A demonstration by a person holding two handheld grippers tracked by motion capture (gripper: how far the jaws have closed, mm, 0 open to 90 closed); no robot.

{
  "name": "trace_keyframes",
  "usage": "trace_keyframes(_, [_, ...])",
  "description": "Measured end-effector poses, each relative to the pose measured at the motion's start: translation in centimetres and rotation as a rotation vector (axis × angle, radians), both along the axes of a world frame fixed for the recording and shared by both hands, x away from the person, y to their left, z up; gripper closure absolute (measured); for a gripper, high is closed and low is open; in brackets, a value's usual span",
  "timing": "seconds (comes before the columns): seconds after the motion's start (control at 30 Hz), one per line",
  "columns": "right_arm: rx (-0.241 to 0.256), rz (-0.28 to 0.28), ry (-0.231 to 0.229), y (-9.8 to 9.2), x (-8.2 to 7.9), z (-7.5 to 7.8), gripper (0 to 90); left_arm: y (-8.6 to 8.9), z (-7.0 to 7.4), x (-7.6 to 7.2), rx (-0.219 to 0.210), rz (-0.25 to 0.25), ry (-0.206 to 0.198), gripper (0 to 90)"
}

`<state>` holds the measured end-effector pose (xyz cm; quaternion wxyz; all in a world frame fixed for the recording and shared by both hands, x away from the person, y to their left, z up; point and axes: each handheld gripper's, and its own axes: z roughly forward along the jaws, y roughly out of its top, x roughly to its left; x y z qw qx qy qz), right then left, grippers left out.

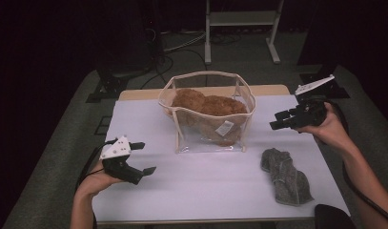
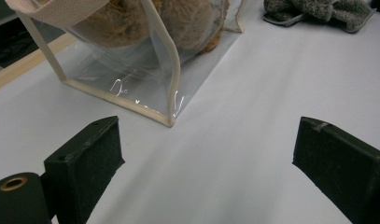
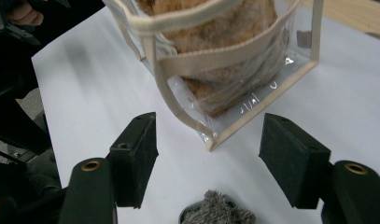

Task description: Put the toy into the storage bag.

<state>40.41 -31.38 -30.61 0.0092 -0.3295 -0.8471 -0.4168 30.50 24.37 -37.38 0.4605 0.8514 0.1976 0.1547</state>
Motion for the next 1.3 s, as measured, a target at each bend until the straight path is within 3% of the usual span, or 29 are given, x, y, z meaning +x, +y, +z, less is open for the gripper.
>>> trace_keyframes(0.6, [0.043,-0.022,0.054,-1.2,-0.5,-3.5,35.4,0.0,-0.1,0.0,0.004,0.004,0.005,7.3])
trace_keyframes(1.3, [0.082,-0.025,0.092,-1.6,-1.3,-6.3,34.8,0.0,-0.2,0.0,-0.003,0.0,0.007,7.2])
